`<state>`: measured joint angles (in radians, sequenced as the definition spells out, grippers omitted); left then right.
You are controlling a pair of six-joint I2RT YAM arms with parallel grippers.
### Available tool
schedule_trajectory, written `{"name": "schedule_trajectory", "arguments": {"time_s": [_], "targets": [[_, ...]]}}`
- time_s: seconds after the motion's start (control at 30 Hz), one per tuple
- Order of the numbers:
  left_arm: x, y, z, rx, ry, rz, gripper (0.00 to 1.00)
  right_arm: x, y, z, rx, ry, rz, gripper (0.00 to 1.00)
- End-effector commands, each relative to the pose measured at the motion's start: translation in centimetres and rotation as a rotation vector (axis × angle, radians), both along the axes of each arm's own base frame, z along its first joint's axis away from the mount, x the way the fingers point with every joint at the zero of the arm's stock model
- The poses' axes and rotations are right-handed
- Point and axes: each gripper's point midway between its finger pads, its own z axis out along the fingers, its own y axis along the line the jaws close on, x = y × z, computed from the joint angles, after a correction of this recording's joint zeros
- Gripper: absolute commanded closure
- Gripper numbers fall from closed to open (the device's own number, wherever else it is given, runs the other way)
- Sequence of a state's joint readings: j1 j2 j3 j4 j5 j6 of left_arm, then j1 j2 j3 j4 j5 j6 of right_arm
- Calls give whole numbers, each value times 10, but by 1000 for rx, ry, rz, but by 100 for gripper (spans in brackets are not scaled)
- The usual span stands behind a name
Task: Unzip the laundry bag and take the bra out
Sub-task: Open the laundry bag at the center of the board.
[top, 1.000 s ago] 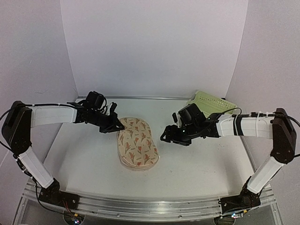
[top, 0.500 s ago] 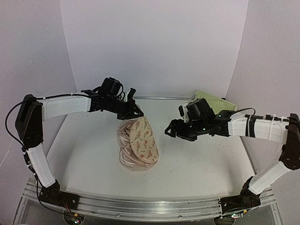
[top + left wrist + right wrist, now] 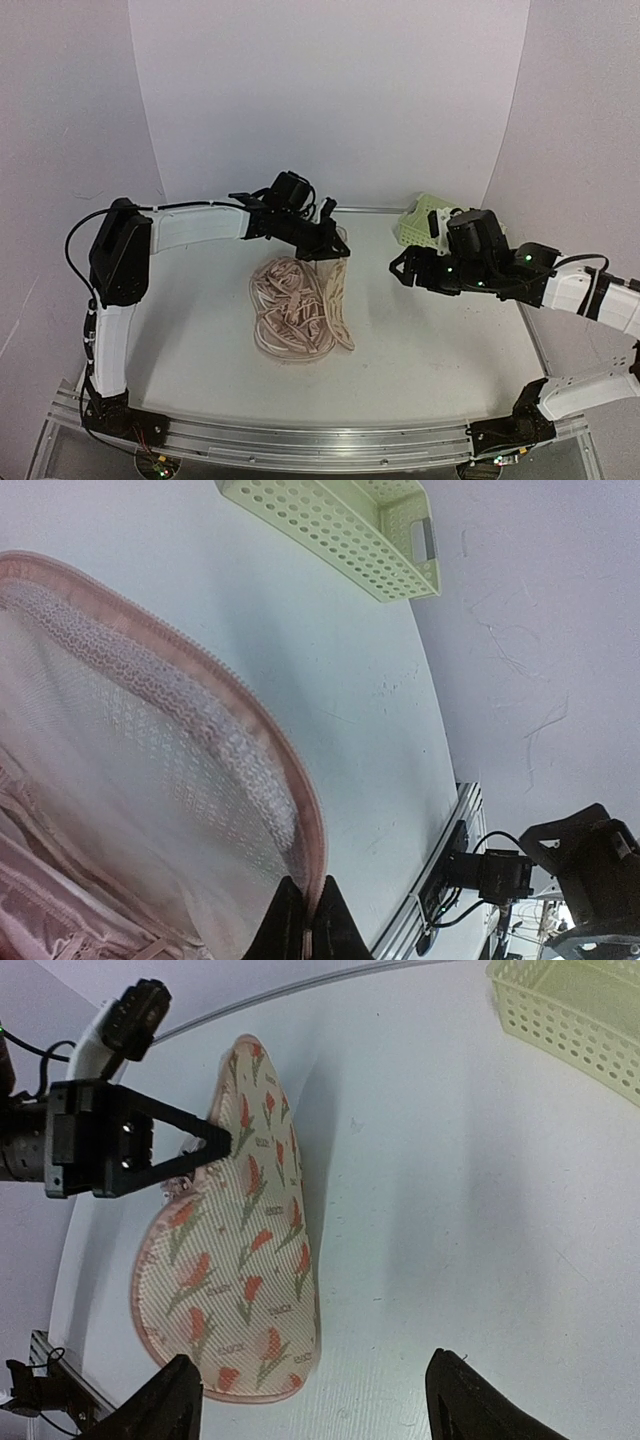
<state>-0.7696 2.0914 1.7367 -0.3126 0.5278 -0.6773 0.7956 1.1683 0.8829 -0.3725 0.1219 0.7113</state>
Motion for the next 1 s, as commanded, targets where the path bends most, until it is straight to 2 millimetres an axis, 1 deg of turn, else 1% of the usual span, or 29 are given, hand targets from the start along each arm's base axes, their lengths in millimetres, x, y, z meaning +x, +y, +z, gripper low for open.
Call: {"name": "schedule_trajectory", "arguments": {"time_s": [0.0, 0.03, 0.2, 0.27, 0.37, 0.4, 0.5, 0.6, 0.7, 0.77, 0.87, 0.97], "targets": [[-4, -30, 15, -54, 9, -34, 94, 0, -15, 18, 0, -80, -41, 21], [-4, -35, 8, -50, 20, -37, 93, -1, -16, 20, 2, -86, -42, 21], [-7, -53, -6, -51, 53, -51, 89, -5, -25, 30, 12, -124, -47, 21], [-9, -59, -5, -59, 55, -64, 86, -6, -28, 33, 15, -138, -52, 20], [-13, -63, -1, -70, 49, -81, 78, -8, -31, 37, 18, -153, -54, 19], [-14, -64, 3, -75, 41, -85, 75, -8, -31, 37, 17, -155, -55, 19], [-13, -60, 16, -79, 6, -80, 61, -7, -29, 39, 19, -162, -46, 19], [-14, -54, 33, -80, -34, -76, 52, -5, -25, 40, 25, -165, -37, 19], [-16, -46, 54, -85, -82, -73, 45, -3, -21, 40, 30, -163, -29, 18], [-17, -40, 72, -94, -117, -69, 39, -1, -18, 40, 30, -161, -25, 18], [-18, -28, 94, -104, -162, -58, 35, 3, -18, 41, 18, -167, -36, 18], [-17, -12, 110, -100, -203, -37, 31, 10, -21, 41, -16, -176, -68, 19]]}}
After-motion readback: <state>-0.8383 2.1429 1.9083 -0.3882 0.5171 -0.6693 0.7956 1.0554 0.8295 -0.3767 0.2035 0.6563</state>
